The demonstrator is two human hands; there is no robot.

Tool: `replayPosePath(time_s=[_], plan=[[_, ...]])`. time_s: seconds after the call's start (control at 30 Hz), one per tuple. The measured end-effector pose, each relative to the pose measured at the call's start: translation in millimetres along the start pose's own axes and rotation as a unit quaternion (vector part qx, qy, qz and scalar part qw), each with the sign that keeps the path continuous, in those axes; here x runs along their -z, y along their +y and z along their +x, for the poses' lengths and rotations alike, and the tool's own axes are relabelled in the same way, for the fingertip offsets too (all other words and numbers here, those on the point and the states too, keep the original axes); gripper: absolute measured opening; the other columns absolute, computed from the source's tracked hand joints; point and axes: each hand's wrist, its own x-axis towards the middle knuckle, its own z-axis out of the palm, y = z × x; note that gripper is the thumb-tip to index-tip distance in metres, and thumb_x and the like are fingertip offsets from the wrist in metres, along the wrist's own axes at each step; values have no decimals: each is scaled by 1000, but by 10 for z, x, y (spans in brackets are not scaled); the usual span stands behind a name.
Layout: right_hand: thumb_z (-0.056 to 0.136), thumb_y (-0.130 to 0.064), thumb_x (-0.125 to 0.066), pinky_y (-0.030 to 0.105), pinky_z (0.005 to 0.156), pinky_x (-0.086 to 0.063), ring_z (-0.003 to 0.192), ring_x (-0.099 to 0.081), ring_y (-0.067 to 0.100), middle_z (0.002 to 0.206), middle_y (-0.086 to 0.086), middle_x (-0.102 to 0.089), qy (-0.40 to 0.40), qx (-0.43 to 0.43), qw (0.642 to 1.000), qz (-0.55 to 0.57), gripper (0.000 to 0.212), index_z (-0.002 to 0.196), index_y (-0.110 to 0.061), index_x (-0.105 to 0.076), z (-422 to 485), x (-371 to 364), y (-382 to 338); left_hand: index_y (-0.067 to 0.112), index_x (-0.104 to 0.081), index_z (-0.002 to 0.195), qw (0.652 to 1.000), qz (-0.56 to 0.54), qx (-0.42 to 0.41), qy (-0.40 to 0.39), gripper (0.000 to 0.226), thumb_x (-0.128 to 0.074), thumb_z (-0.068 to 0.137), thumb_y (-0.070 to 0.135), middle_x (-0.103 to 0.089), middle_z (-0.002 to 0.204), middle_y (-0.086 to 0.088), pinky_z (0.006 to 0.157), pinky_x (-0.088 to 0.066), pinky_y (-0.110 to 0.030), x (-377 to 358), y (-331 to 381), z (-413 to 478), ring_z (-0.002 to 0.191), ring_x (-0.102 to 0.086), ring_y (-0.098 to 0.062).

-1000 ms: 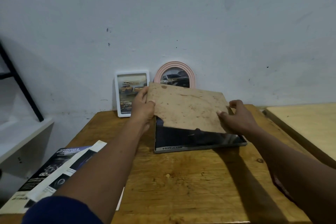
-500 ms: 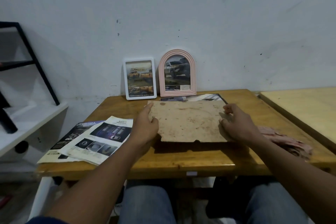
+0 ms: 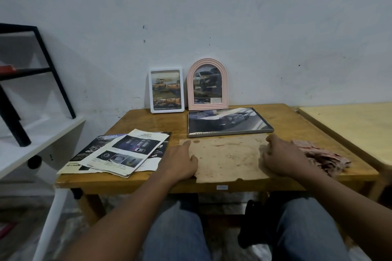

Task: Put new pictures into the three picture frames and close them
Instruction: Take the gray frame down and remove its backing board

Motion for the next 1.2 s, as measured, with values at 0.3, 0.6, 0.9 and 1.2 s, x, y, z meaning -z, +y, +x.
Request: replayPosePath(time_s=[0.3, 0.6, 0.9, 1.2], plan=[[93, -44, -52, 52, 103, -37, 126, -45, 31, 137, 4, -55, 16, -13, 1000, -21, 43, 132, -27, -46, 311, 53, -81, 25, -55, 133, 985, 161, -5, 64, 50, -46, 96, 57, -61, 134, -5, 104, -39, -49, 110, 116, 391, 128, -46, -30], [86, -55, -58, 52, 93, -51, 115, -56, 31, 134, 9, -57, -6, -68, 993, 92, 66, 140, -20, -41, 1459, -68, 28, 27, -20, 161, 998, -56, -32, -9, 71, -52, 101, 49, -28, 166, -3, 117, -35, -48, 57, 158, 1282, 151, -27, -27], [86, -65, -56, 47, 98, -41, 127, -42, 37, 140, 15, -50, 44, -65, 996, 35, 77, 141, -17, -35, 1511, -371, -421, 22, -39, 148, 1000, 1, 22, 2, 57, -45, 102, 54, -59, 140, -4, 91, -51, -40, 88, -236, 1467, 121, -59, -23], [87, -51, -65, 51, 97, -31, 125, -42, 35, 134, 8, -56, 80, -45, 994, 55, 57, 130, -21, -41, 1494, -550, -894, 21, -35, 155, 997, 33, 64, 28, 64, -43, 102, 57, -54, 147, -8, 100, -48, -47, 178, -530, 1470, 131, -53, -29]])
